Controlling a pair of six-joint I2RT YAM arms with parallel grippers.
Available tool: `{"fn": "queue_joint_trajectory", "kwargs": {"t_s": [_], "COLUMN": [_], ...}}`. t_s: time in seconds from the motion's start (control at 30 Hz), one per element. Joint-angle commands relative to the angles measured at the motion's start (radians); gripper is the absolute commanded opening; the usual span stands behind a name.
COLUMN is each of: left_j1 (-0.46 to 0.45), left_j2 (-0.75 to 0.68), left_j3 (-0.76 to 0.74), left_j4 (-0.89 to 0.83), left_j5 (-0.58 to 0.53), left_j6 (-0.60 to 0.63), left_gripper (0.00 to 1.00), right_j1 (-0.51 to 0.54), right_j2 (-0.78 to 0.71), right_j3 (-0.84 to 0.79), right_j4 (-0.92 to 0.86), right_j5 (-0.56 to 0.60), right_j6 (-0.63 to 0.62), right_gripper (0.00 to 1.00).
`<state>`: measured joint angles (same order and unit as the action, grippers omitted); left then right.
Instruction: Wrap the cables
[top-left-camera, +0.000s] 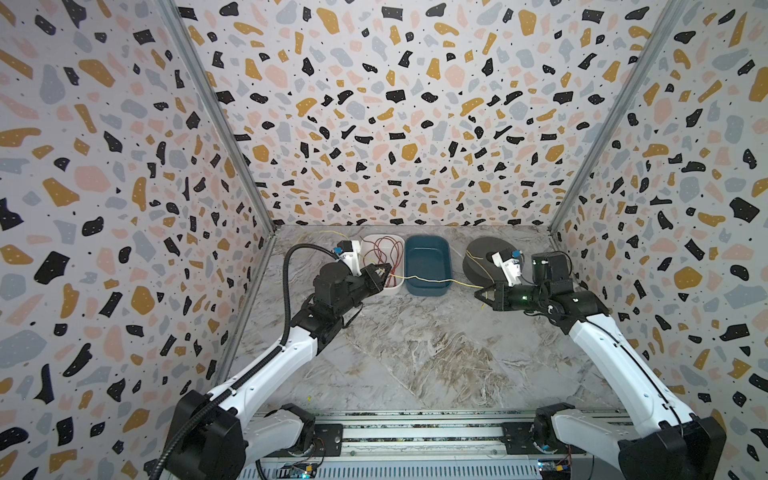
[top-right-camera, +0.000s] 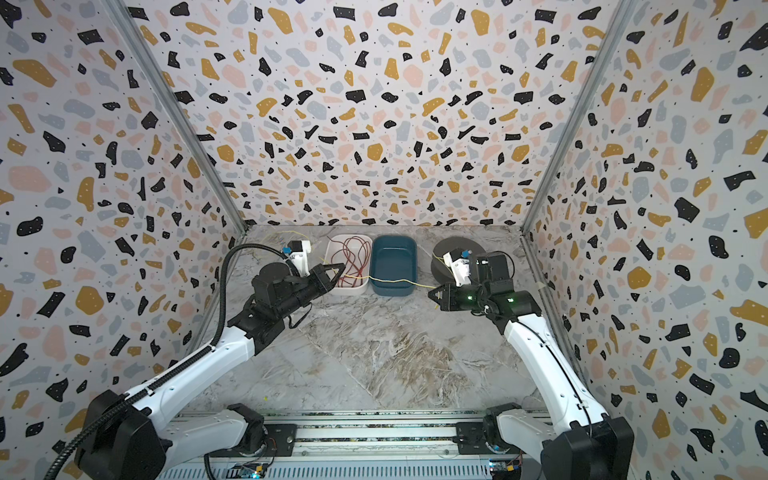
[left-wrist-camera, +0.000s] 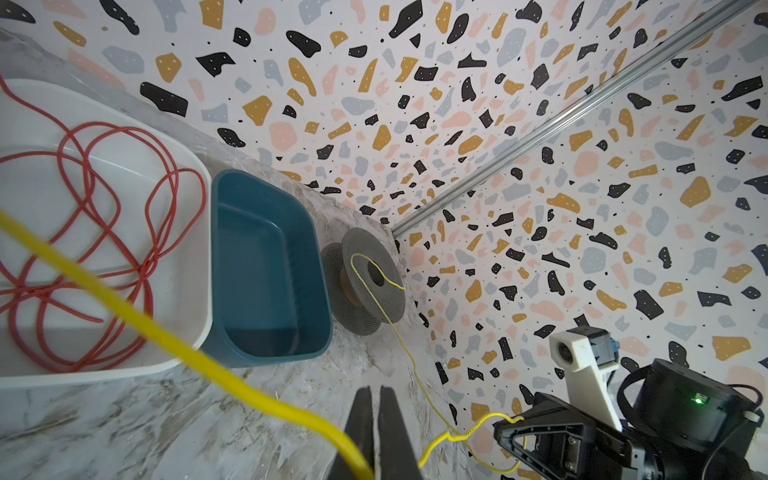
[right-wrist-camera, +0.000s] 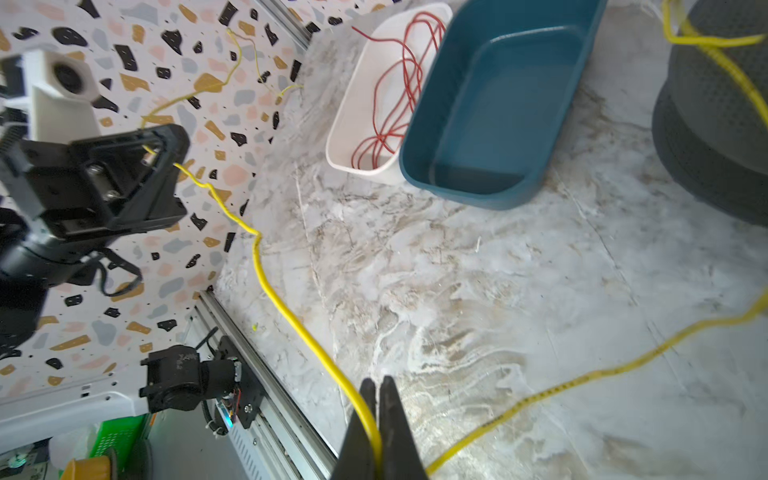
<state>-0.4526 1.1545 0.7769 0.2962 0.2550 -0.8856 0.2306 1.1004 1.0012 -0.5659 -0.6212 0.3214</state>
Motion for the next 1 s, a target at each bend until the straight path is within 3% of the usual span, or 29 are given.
{"fn": "queue_joint_trajectory", "kwargs": {"t_s": [0.0, 0.13, 0.23, 0.4, 0.63, 0.77, 0.97], "left_j1": [0.040, 0.024, 0.010, -0.005, -0.006, -0.012, -0.029], "left_j2": [-0.033, -0.031, -0.030, -0.033, 0.005, 0.024, 0.033], "left_j3": [-0.031, -0.092, -0.117, -0.142, -0.166, -0.177, -0.193], "left_j4": [0.007, 0.048, 0.054, 0.040, 0.067, 0.092, 0.078], "left_j5": [-0.156, -0.150, -0.149, -0.168, -0.092, -0.026, -0.066], "left_j6": [0.035, 0.024, 0.033, 0.115, 0.165, 0.179, 0.206], "left_gripper": [0.00, 0.00, 0.00, 0.00, 0.00, 0.00, 0.00], "right_j1": [-0.034, -0.034, -0.032, -0.030, -0.036, -0.050, -0.109], "right_j2": [-0.057, -0.086, -0.091, -0.072, -0.065, -0.045, -0.034], "right_j3": [-0.065, -0.127, -0.150, -0.179, -0.141, -0.122, -0.124], "right_j4": [-0.126, -0.109, -0.101, -0.050, 0.020, 0.069, 0.168], "right_j5": [0.239, 0.251, 0.219, 0.142, 0.123, 0.105, 0.064], "right_j6": [-0.002, 0.018, 0.023, 0.035, 0.077, 0.106, 0.147], "right_gripper": [0.01, 0.03, 0.13, 0.46, 0.78, 0.83, 0.84]}}
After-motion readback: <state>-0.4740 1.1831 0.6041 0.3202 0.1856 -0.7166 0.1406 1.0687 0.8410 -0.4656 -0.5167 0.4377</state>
